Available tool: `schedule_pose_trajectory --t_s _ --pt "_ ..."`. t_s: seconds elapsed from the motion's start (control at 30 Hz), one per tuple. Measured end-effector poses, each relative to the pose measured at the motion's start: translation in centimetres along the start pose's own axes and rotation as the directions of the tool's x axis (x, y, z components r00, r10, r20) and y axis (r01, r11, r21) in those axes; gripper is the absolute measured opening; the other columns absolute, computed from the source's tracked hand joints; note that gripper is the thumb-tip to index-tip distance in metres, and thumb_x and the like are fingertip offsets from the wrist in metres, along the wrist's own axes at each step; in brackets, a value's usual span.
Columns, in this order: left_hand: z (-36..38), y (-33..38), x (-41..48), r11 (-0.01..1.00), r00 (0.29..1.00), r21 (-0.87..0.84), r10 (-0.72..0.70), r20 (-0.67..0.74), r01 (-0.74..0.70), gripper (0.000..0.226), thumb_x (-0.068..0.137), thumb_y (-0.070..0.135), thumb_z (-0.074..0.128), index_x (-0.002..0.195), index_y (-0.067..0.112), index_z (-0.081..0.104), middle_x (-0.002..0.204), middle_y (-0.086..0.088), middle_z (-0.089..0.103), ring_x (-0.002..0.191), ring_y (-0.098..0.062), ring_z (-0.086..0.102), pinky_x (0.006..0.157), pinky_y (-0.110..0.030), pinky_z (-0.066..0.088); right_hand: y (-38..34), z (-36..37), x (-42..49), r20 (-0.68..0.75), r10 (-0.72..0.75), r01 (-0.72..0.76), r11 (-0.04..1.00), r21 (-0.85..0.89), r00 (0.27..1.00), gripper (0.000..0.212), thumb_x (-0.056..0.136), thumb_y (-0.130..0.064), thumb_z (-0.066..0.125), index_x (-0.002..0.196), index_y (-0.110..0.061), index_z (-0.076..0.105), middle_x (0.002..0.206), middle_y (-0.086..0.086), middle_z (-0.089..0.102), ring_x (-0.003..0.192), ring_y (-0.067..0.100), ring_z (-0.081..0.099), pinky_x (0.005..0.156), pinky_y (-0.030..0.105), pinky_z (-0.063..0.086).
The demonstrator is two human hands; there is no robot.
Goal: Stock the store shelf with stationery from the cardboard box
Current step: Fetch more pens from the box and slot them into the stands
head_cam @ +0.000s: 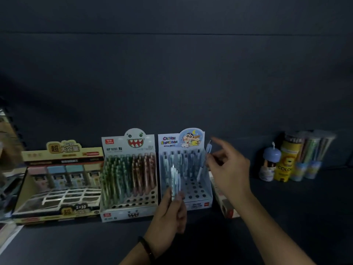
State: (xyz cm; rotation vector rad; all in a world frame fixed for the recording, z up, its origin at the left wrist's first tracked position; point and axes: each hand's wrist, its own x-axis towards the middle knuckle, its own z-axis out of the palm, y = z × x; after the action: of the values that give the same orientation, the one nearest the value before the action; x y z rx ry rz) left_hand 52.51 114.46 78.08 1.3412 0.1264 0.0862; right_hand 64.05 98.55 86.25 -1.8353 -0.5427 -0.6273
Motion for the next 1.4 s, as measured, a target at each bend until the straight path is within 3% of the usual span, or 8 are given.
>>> schedule_pose_trajectory --t_s 0.13,0.43,0.53,0.73,0.83,1.03,1.13,1.4 --pt "-0.4 0.0 0.4 0.998 1.000 -0.061 0.027 -0.009 -0.028 0.024 0.113 0.021 0.037 0.125 0.009 0.054 0.079 -0.010 0.038 0.062 -0.022 0.023 0.064 -0.039 0.026 0.6 1.6 0.6 0.017 -0.021 0.022 0.998 -0.063 1.000 0.045 0.092 -0.011 0.077 0.131 -0.033 0.072 0.074 -0.020 0.070 0.075 -0.004 0.070 0.073 -0.001 0.044" --pt "-0.7 0.1 0.7 0.996 0.998 -0.071 0.055 -0.029 -0.057 0.041 0.111 0.026 0.046 0.136 0.057 0.036 0.088 -0.017 0.061 0.061 -0.025 0.042 0.065 -0.042 0.035 2.2 3.9 0.8 0.084 -0.058 0.071 0.984 -0.162 0.995 0.045 0.093 -0.008 0.075 0.133 -0.028 0.071 0.077 -0.008 0.073 0.071 0.008 0.069 0.074 0.014 0.054" --pt "-1.0 -0.3 1.2 0.999 0.999 -0.032 0.039 -0.038 -0.040 0.047 0.111 0.030 0.046 0.155 0.040 0.034 0.079 -0.011 0.050 0.060 -0.020 0.031 0.063 -0.041 0.028 2.4 4.3 0.8 0.114 -0.092 0.115 0.971 -0.211 0.989 0.045 0.091 -0.008 0.077 0.132 -0.026 0.072 0.079 -0.007 0.075 0.067 0.009 0.069 0.071 0.017 0.056" --pt "-1.0 0.0 1.1 1.000 0.999 -0.008 0.016 -0.048 -0.016 0.034 0.113 0.027 0.040 0.134 0.010 0.061 0.068 -0.002 0.045 0.054 -0.016 0.031 0.055 -0.031 0.033 2.3 4.0 0.9 0.221 0.005 0.049 0.971 -0.235 0.975 0.032 0.094 -0.013 0.073 0.123 -0.024 0.079 0.099 -0.003 0.082 0.084 0.006 0.073 0.088 0.025 0.060" --pt "-1.1 -0.2 1.1 0.999 0.998 -0.051 -0.018 -0.066 0.015 0.034 0.114 0.021 0.039 0.141 0.000 0.043 0.072 -0.007 0.048 0.055 -0.017 0.031 0.055 -0.032 0.033 1.7 3.3 1.6 0.269 0.112 -0.053 0.975 -0.215 0.957 0.028 0.096 -0.021 0.072 0.122 -0.030 0.079 0.104 -0.007 0.081 0.076 -0.005 0.066 0.077 0.003 0.051" --pt "-0.7 0.4 0.5 0.993 0.999 -0.103 0.053 0.012 -0.051 0.023 0.113 0.022 0.040 0.129 0.009 0.051 0.083 -0.013 0.052 0.060 -0.019 0.027 0.057 -0.034 0.029 0.3 2.3 0.6 0.224 0.179 -0.179 0.984 -0.021 0.958 0.020 0.098 -0.025 0.072 0.115 -0.036 0.077 0.070 -0.011 0.076 0.061 0.001 0.072 0.067 0.006 0.049" --pt "-0.6 0.3 0.5 0.991 0.997 -0.112 0.079 0.028 -0.075 0.022 0.113 0.017 0.040 0.132 0.009 0.046 0.086 -0.016 0.059 0.058 -0.019 0.033 0.055 -0.031 0.033 -0.9 2.0 -0.5 0.314 0.201 -0.257 0.955 0.149 0.928 0.017 0.097 -0.024 0.076 0.112 -0.032 0.077 0.077 -0.006 0.077 0.062 0.015 0.075 0.062 0.024 0.054" --pt "-0.3 0.3 0.4 0.993 0.997 -0.102 0.068 0.039 -0.063 0.025 0.111 0.014 0.044 0.129 -0.003 0.047 0.086 -0.019 0.064 0.054 -0.017 0.036 0.053 -0.030 0.031 -2.3 1.6 -1.7 0.467 0.177 -0.313 0.921 0.231 0.867 0.029 0.092 -0.008 0.081 0.115 -0.026 0.078 0.080 -0.003 0.077 0.064 0.021 0.077 0.065 0.022 0.057"
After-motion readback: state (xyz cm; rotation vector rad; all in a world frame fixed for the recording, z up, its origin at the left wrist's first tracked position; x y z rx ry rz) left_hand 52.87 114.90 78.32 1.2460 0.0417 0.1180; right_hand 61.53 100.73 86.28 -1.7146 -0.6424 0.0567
